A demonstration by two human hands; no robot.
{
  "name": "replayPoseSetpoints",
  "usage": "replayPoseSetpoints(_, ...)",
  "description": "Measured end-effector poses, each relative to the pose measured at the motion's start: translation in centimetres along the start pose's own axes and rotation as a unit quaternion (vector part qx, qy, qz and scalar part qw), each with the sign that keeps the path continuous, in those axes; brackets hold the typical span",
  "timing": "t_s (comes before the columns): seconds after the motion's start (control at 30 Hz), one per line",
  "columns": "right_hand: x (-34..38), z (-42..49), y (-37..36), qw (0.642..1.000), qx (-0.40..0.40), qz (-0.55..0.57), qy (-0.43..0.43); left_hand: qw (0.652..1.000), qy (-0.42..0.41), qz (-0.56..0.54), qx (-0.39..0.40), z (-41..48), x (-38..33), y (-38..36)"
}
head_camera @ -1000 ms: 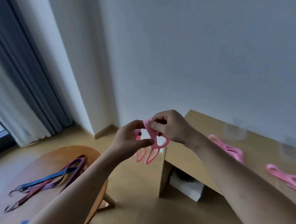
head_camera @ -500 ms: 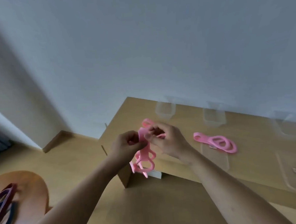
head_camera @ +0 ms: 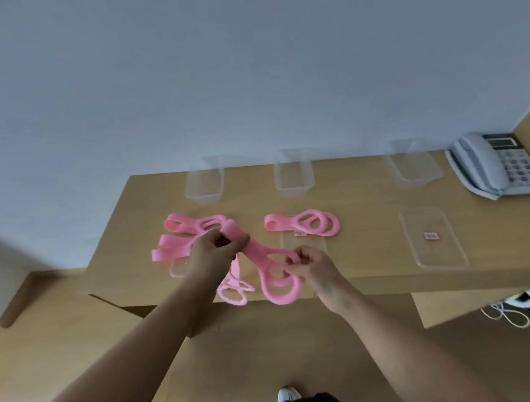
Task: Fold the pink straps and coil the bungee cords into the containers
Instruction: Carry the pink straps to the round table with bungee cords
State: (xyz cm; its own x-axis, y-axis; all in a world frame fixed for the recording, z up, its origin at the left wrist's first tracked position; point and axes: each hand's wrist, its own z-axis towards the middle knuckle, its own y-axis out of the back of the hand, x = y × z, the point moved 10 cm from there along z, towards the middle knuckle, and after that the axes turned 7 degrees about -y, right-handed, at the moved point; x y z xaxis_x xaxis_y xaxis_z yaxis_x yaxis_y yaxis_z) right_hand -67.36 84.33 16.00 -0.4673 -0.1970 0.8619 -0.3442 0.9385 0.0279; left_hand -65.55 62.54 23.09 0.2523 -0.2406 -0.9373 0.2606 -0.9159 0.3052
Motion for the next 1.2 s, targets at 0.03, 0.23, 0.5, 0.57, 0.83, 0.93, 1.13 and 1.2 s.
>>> replayPoseSetpoints(0.03, -0.3, 0.0, 1.2, 0.999, -0.013, 0.033, -0.012, 1.0, 0.011, 0.007, 0.005, 0.3, 0.3, -0.7)
replayPoseSetpoints(0.23, 1.0, 2.0, 5.5, 0.998, -0.057, -0.001, -0.018, 0.995, 0.043, 0.057, 0.063, 1.2, 0.8, -4.3)
replayPoseSetpoints(0.5, 4.5, 6.3, 10.4, 0.966, -0.212, -0.149, -0.021, 0.958, 0.035, 0.255, 0.125, 1.6, -0.3, -2.5)
replayPoseSetpoints(0.57, 4.6, 6.4, 10.7, 0.915, -0.255, -0.309, -0.053, 0.955, 0.038, 0.263, 0.135, 1.6, -0.3, -2.0)
replayPoseSetpoints(0.83, 4.7, 3.5, -5.0, 0.954, 0.039, -0.281, 0.098, 0.982, 0.042, 0.098, 0.159, 1.7, -1.9, -0.8)
replayPoseSetpoints(0.93, 5.6, 3.1, -6.9, 0.951, -0.007, -0.261, 0.166, 0.987, 0.028, 0.041, 0.15, 1.9, -2.9, -0.1)
replayPoseSetpoints(1.13, 7.8, 2.0, -5.6, 0.94, -0.074, -0.284, 0.174, 0.978, -0.018, 0.071, 0.197, 2.2, -4.1, 0.2)
replayPoseSetpoints(1.2, 8.3, 1.8, -4.4, 0.944, -0.099, -0.272, 0.157, 0.974, -0.035, 0.073, 0.211, 2.2, -4.4, -0.2)
